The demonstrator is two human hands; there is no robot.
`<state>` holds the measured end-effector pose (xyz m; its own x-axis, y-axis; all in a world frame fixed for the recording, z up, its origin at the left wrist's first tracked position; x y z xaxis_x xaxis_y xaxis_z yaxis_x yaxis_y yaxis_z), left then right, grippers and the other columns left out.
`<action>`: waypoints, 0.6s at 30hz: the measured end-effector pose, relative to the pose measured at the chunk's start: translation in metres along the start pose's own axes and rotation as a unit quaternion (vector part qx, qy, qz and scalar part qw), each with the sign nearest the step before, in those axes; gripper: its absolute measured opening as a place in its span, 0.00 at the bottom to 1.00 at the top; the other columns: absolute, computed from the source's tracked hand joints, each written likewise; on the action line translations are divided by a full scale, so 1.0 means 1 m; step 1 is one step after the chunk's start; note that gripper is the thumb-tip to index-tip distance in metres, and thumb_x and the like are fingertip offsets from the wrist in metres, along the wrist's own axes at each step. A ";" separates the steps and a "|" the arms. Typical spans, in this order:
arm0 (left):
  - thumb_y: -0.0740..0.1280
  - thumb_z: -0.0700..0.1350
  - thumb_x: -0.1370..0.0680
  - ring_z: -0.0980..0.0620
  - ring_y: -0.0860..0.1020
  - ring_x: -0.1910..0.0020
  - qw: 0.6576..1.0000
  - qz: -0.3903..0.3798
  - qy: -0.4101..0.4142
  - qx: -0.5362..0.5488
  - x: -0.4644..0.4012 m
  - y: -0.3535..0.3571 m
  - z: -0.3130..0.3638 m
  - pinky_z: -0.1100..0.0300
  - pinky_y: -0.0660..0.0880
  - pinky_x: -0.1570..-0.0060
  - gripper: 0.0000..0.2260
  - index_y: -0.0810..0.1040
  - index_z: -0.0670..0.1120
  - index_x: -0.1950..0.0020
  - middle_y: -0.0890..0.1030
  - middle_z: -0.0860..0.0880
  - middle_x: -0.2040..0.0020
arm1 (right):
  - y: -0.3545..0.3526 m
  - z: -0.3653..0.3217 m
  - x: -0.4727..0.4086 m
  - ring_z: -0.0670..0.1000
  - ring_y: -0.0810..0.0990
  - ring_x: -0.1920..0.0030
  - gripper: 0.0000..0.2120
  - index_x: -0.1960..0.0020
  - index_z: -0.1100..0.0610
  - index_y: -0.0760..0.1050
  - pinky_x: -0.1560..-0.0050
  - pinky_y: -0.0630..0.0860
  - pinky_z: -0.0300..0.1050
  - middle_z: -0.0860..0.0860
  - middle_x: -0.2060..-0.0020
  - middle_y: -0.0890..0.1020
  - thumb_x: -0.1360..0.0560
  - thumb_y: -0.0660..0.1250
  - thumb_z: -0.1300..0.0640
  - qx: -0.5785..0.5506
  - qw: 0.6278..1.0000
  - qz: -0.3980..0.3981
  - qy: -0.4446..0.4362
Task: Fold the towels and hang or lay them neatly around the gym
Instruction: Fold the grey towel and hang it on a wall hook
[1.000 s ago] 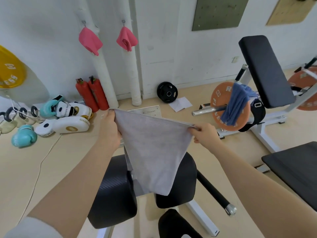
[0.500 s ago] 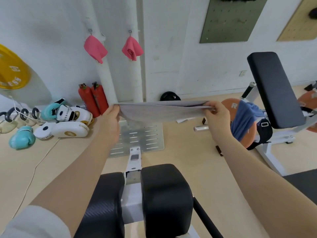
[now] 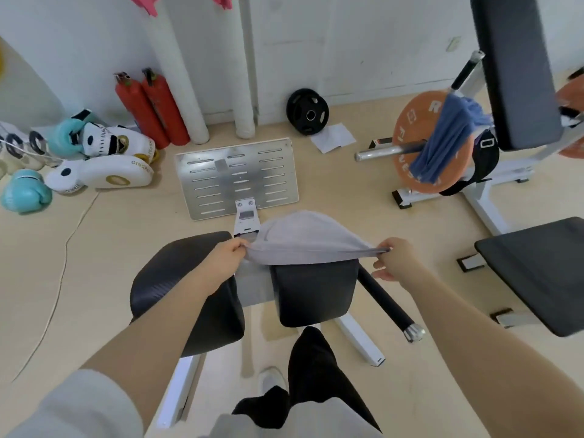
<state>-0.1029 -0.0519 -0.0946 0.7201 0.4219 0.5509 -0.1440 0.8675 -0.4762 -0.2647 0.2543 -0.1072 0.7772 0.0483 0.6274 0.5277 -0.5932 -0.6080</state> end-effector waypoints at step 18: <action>0.68 0.44 0.27 0.54 0.72 0.67 0.984 0.158 0.068 -0.040 0.001 -0.025 0.036 0.64 0.67 0.65 0.11 0.69 0.46 0.67 0.76 0.51 0.68 | -0.010 -0.063 0.009 0.57 0.72 0.57 0.08 0.58 0.58 0.67 0.58 0.71 0.49 0.54 0.61 0.70 0.32 0.57 0.69 -0.035 0.987 0.142 -0.066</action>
<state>-0.1230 -0.0637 -0.0574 0.7337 0.6227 0.2720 -0.3249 0.6729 -0.6645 -0.2847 0.2104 -0.0648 0.9311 -0.0261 0.3638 0.2600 -0.6519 -0.7123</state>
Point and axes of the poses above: each hand's wrist, its own x-axis away from the middle knuckle, its own y-axis out of the palm, z = x × y, the point moved 9 cm from there along -x, towards the middle knuckle
